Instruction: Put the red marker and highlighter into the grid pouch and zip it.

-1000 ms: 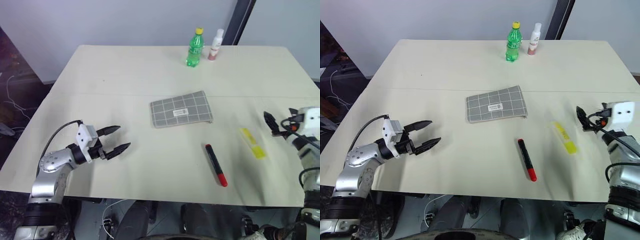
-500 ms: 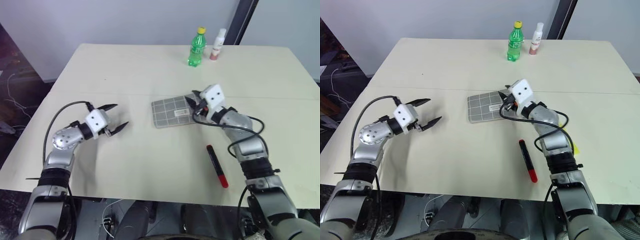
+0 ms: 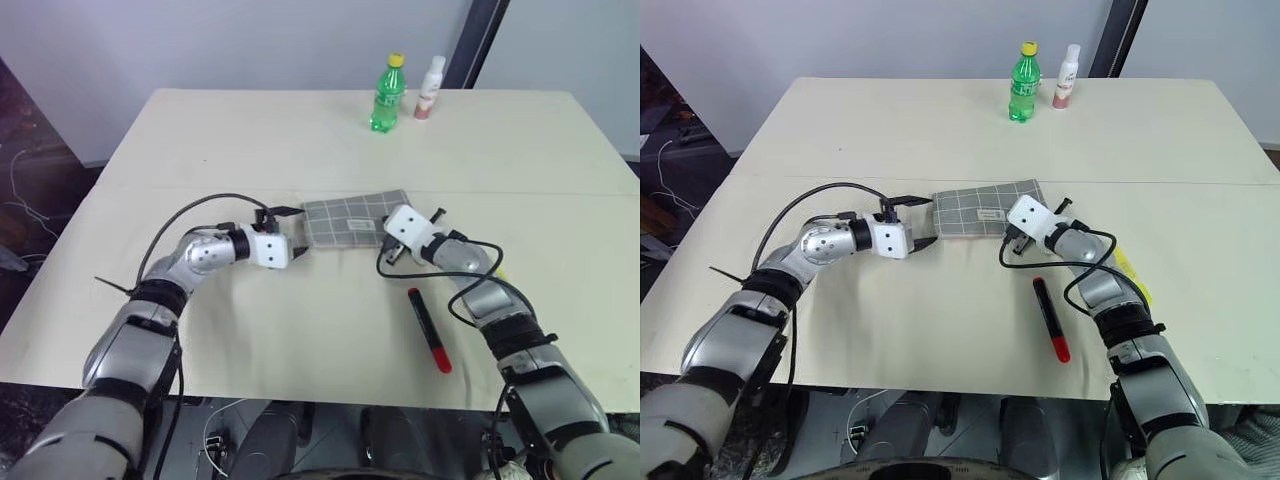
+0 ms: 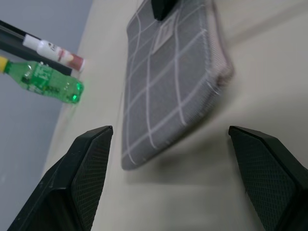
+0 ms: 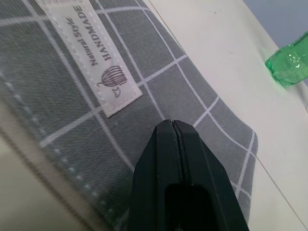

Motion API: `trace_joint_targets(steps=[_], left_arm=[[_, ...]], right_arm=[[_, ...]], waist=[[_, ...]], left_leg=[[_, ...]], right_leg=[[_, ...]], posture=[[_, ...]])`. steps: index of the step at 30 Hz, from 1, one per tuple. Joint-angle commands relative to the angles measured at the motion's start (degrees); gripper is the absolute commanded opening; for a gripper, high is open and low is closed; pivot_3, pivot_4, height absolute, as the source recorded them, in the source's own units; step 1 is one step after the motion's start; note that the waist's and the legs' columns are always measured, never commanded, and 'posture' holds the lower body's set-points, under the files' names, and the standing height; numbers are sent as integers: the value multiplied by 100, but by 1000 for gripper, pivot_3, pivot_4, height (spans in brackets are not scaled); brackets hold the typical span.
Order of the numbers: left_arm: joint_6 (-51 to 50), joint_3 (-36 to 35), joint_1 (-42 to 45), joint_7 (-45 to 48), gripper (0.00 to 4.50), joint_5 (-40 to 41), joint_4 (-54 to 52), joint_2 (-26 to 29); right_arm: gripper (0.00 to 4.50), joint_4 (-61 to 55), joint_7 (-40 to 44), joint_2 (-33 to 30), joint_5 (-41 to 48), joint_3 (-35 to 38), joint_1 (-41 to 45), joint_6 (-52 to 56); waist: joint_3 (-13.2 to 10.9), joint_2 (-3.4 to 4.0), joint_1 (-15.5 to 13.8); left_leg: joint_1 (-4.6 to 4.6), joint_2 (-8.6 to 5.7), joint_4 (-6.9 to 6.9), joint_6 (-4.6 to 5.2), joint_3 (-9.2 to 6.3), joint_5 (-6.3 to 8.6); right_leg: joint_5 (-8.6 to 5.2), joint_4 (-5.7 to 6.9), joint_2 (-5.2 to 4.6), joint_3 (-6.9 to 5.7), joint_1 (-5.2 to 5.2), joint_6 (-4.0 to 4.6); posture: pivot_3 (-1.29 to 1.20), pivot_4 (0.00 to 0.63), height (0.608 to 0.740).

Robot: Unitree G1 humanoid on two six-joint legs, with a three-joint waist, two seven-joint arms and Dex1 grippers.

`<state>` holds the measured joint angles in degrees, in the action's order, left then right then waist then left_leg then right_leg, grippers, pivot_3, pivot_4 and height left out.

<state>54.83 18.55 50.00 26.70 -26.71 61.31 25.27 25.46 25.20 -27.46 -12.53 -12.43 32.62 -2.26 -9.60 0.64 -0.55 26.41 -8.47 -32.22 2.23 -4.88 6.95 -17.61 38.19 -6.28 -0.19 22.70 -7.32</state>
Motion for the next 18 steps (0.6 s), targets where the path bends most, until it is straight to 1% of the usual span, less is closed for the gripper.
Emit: trace_joint_targets(steps=[1, 3, 5, 6, 7, 9, 10, 11, 12, 13, 15, 16, 18], left_arm=[[85, 242, 183, -444, 4093, -281, 301, -198], [46, 293, 258, -518, 4093, -309, 432, -312], [-1, 307, 322, -430, 3546, -237, 582, -449], [-29, 280, 340, -409, 3188, -174, 654, -525], [0, 288, 344, -311, 2709, -134, 712, -584], [24, 300, 342, -183, 1658, -96, 783, -645], [22, 312, 338, -148, 1238, -92, 796, -654], [40, 304, 325, -83, 647, -52, 806, -664], [48, 282, 311, -29, 179, 1, 812, -675], [55, 266, 303, 14, 33, 46, 814, -681], [83, 248, 272, 53, 33, 111, 790, -673], [96, 202, 238, 85, 33, 193, 766, -660], [141, 128, 154, 193, 0, 352, 690, -613]], right_arm=[[22, -439, 73, -34, 84, 171, -167, 171], [22, -583, 78, -52, 82, 218, -232, 255], [0, -710, 88, -76, 94, 276, -286, 338], [0, -766, 81, -77, 95, 299, -311, 372], [0, -830, 77, -68, 105, 325, -335, 410], [0, -925, 54, -49, 103, 358, -369, 448], [0, -962, 42, -43, 95, 366, -382, 455], [0, -1025, 46, -34, 98, 367, -415, 453], [0, -1078, 50, -32, 89, 358, -445, 443], [0, -1115, 55, -30, 83, 352, -466, 442], [0, -1273, 183, 35, 256, 395, -541, 500], [0, -1407, 297, 86, 482, 506, -574, 570], [534, -1687, 515, 114, 853, 693, -650, 738]], waist=[[0, -1, -2], [1, -1, -17], [1, -1, -25], [1, -1, -21], [1, -2, -18], [1, -2, -17], [1, -2, -17], [1, -2, -12], [2, -3, -8], [3, -3, -6], [3, -3, -9], [3, -3, -6], [3, -3, -1]], left_leg=[[0, 0, -4, 0, 0, 0], [0, 0, -11, 0, -1, 0], [0, 0, -20, 0, -5, 0], [0, 0, -23, 0, -5, 0], [1, 0, -28, 1, -5, 1], [3, 0, -35, 2, -5, 1], [2, 0, -39, 2, -7, 1], [2, 1, -42, 2, -8, 1], [1, 2, -44, 2, -8, 2], [0, 3, -46, 4, -8, 3], [1, 4, -50, 5, -9, 4], [1, 4, -53, 7, -10, 5], [2, 5, -56, 8, -9, 6]], right_leg=[[0, 0, 5, -1, -2, 0], [2, 0, 13, -3, -6, -3], [4, 0, 17, -3, -11, -6], [5, 0, 18, -3, -14, -8], [6, 0, 19, -3, -15, -10], [7, 1, 20, -3, -15, -11], [7, 2, 21, -4, -18, -12], [7, 2, 22, -4, -20, -12], [7, 2, 23, -4, -22, -12], [7, 2, 24, -4, -25, -12], [7, 2, 26, -4, -25, -12], [7, 2, 27, -4, -25, -12], [7, 3, 27, -4, -26, -12]], posture=[[0, 150, 740], [0, 150, 740], [0, 150, 740], [0, 150, 740], [0, 150, 740], [0, 150, 740], [0, 150, 740], [0, 150, 740], [0, 150, 740], [0, 150, 740], [0, 150, 740], [0, 150, 740], [0, 150, 740]])
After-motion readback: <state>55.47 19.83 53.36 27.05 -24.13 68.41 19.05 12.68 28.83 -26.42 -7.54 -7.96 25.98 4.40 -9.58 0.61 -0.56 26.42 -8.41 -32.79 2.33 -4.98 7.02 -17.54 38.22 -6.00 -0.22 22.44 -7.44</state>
